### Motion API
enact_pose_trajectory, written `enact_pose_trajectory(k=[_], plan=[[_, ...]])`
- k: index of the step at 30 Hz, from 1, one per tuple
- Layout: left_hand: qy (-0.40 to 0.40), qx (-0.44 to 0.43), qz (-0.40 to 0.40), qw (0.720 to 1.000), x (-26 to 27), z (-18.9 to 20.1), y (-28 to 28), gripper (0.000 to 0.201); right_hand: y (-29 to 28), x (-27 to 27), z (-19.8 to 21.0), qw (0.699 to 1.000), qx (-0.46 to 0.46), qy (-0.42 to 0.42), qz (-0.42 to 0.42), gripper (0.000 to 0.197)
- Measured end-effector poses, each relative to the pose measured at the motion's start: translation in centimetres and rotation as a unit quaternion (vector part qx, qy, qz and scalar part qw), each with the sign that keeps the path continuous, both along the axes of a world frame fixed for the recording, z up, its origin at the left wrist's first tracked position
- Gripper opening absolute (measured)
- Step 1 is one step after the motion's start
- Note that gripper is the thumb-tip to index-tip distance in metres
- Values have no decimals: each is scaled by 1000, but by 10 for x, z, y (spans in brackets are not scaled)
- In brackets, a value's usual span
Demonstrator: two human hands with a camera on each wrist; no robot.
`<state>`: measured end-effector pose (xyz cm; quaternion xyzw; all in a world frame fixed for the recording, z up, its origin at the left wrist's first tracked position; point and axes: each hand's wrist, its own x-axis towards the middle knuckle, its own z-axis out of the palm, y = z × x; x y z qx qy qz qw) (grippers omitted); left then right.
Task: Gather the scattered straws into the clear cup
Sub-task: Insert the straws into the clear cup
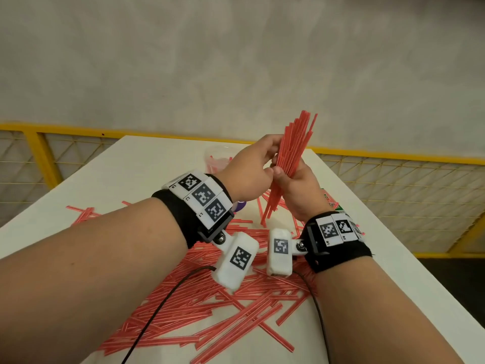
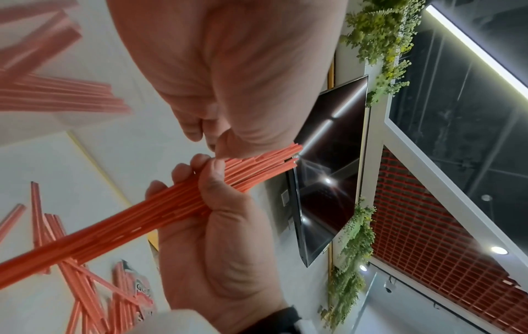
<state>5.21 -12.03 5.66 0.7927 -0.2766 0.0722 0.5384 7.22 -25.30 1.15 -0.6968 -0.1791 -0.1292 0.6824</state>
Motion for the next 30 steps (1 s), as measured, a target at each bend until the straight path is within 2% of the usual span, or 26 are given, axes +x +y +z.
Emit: enact_pose_trajectory(k=[3,6,8,12,17,22,25,30], plan=[[-8,-7,20,1000,1,3,1,79,1,0,-1,1000,-11,5,18,14],[-71,18,23,997,-1,17,1,92,5,-2,-4,999,-27,13,27,18],[-112,46,22,992,-1,26,0,94,6,-5,-7,999,-36,22,23,22],[-143,128,43,980,-2,32,-3,94,4,-6,-13,997,-68,36,17,15],[-134,51,31,989,0,26,-6,75,-1,-5,-15,997,-60,50,5,11],[-175,14,108,979,8,29,-9,54,-2,-8,-15,996,-72,60,14,18],[-179,-6,136,974,10,32,-9,43,0,-9,-15,995,-75,68,23,14],[-204,34,150,967,6,33,-8,45,3,-14,-12,995,-65,69,36,15]])
